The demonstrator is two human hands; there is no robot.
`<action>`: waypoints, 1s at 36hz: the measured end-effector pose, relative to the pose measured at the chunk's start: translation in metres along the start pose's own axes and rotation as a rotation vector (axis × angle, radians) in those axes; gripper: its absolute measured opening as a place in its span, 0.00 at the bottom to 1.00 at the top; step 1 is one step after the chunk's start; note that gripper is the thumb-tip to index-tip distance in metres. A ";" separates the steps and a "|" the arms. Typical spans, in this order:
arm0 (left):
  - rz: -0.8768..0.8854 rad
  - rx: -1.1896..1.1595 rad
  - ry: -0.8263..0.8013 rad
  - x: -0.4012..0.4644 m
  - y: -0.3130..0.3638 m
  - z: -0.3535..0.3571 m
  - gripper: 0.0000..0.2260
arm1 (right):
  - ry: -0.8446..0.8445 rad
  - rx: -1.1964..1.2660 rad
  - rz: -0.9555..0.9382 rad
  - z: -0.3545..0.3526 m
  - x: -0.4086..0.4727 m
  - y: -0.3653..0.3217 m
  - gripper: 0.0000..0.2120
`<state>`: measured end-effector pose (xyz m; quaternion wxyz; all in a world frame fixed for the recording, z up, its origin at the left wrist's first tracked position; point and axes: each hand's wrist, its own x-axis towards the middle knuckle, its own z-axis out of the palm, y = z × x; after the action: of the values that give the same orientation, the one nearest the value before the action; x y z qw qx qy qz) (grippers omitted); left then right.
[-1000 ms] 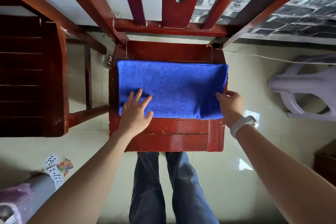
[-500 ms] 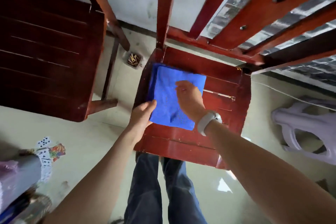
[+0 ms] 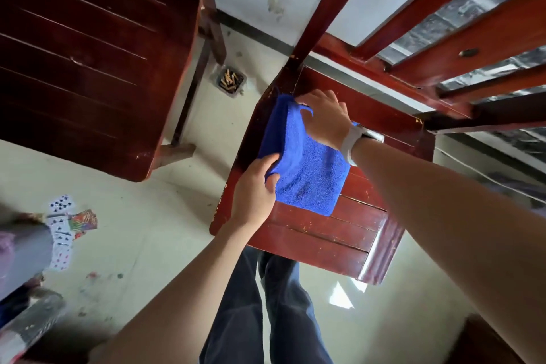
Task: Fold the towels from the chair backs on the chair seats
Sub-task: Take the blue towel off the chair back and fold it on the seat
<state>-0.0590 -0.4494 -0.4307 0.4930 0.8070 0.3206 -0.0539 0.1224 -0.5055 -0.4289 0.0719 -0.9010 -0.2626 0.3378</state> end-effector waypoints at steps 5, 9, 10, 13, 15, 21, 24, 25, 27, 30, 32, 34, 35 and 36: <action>-0.111 -0.023 -0.010 0.004 -0.005 0.002 0.17 | 0.006 -0.093 0.044 -0.002 0.007 -0.004 0.16; -0.218 -0.072 0.009 0.007 -0.010 0.003 0.17 | 0.017 -0.043 0.080 -0.004 0.008 -0.007 0.15; -0.235 -0.083 0.030 0.006 -0.010 0.003 0.16 | 0.030 -0.022 0.081 -0.005 0.007 -0.008 0.14; -0.235 -0.114 0.097 0.003 -0.011 0.003 0.13 | 0.073 0.027 0.073 -0.006 0.001 -0.008 0.13; -0.236 -0.108 0.129 0.001 -0.011 0.002 0.11 | 0.099 0.050 0.053 -0.005 -0.002 -0.008 0.12; -0.300 -0.039 0.264 0.006 -0.016 0.000 0.05 | 0.162 0.045 -0.037 -0.005 0.002 -0.013 0.10; -0.340 0.037 0.207 0.010 -0.019 0.001 0.07 | 0.167 0.003 -0.023 -0.001 0.008 -0.015 0.11; -0.368 0.068 0.168 0.011 -0.022 0.001 0.08 | 0.160 -0.019 -0.005 0.000 0.009 -0.015 0.12; -0.414 0.121 0.110 0.014 -0.024 -0.002 0.10 | 0.168 -0.020 0.036 0.002 0.009 -0.015 0.15; -0.288 0.237 0.150 0.014 -0.021 -0.009 0.15 | 0.328 0.078 0.017 0.001 -0.008 -0.015 0.16; -0.069 0.351 0.202 0.010 -0.018 -0.012 0.16 | 0.452 0.095 -0.038 0.001 -0.030 -0.012 0.16; 0.135 0.465 0.171 0.009 -0.014 -0.012 0.18 | 0.470 0.074 -0.093 0.009 -0.054 -0.004 0.19; 0.225 0.521 0.122 0.010 -0.013 -0.011 0.20 | 0.450 0.067 -0.107 0.016 -0.066 0.002 0.20; 0.310 0.571 0.066 0.012 -0.011 -0.009 0.21 | 0.427 0.055 -0.107 0.025 -0.077 0.009 0.21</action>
<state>-0.0583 -0.4331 -0.4395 0.2383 0.9533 0.1815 -0.0398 0.0614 -0.5541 -0.4063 0.1681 -0.9346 -0.2797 0.1418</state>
